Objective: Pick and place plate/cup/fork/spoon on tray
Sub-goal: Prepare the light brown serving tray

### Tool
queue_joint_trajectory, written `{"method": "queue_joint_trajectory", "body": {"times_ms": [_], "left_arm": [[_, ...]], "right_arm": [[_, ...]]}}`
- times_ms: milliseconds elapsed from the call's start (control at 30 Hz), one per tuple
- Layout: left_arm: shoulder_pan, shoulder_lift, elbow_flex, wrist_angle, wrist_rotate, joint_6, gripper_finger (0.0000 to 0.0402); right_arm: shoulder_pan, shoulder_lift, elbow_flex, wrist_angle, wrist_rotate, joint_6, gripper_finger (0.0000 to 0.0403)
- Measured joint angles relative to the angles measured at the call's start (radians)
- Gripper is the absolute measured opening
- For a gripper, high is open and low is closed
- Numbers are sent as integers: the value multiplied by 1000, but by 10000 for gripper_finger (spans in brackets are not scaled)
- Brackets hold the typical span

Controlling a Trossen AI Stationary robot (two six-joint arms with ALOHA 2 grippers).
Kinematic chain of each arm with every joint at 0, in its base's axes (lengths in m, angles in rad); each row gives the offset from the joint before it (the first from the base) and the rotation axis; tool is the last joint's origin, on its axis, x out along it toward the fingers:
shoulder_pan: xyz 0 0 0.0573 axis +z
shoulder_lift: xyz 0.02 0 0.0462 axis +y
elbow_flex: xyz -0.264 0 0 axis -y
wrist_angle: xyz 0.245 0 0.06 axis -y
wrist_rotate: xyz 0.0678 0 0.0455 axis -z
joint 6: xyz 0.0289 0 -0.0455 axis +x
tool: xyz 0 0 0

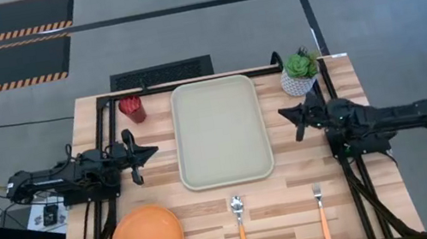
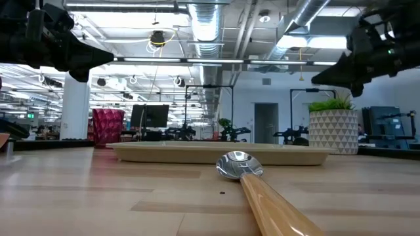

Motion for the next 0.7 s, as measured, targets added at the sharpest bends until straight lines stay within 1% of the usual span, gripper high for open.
{"method": "queue_joint_trajectory", "body": {"times_ms": [100,200,300,367,433,533,600,700], "left_arm": [[0,0,0,0,0,0,0],[0,0,0,0,0,0,0],[0,0,0,0,0,0,0],[0,0,0,0,0,0,0],[0,0,0,0,0,0,0],[0,0,0,0,0,0,0],[0,0,0,0,0,0,0],[0,0,0,0,0,0,0]], "right_arm": [[64,111,58,-7,42,3,9],[113,211,128,-59,78,10,9],[145,312,204,-113,106,22,9],[156,378,247,-158,106,46,10],[155,442,285,-207,103,106,12],[149,536,314,-272,100,247,24],[131,593,316,-290,90,348,41],[73,677,316,-293,77,486,74]]}}
